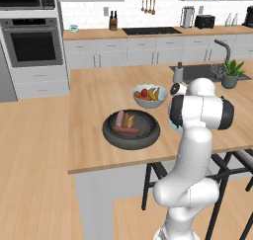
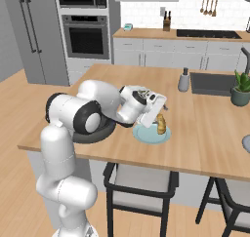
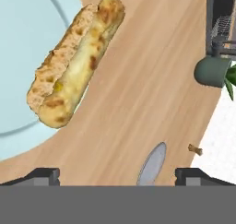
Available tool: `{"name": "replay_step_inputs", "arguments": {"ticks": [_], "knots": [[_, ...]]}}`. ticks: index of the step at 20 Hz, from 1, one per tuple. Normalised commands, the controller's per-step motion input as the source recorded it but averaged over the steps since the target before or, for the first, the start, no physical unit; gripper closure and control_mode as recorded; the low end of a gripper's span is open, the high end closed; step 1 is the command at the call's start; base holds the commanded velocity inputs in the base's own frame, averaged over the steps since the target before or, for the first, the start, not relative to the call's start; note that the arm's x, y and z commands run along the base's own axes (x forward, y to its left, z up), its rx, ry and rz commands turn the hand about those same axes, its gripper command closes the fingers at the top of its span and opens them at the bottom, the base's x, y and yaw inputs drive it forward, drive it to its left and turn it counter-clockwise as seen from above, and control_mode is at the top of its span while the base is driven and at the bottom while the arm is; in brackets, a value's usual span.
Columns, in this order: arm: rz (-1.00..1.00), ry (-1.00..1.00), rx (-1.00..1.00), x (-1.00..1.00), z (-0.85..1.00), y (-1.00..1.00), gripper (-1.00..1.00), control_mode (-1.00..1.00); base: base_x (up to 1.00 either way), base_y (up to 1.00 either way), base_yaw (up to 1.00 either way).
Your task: Place one bun and one sausage from the bowl on each plate.
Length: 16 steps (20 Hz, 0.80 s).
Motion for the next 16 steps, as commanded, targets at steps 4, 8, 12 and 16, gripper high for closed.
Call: {"name": "replay_step_inputs", "arguments": {"ticks": [4, 8, 12, 16], "knots": [[-0.37, -0.02, 0.43, -0.07, 0.66, 0.51, -1.00, -1.00, 0.00, 0.00, 0.00], [-0.35, -0.16, 0.49, -0.07, 0.47, 0.69, -1.00, -1.00, 0.00, 0.00, 0.00], [-0.12, -0.09, 0.59, -0.52, 0.04, 0.97, -1.00, -1.00, 0.00, 0.00, 0.00], [0.19, -0.01, 0.44, -0.63, -0.60, 1.00, -1.00, -1.00, 0.00, 0.00, 0.00]]}}
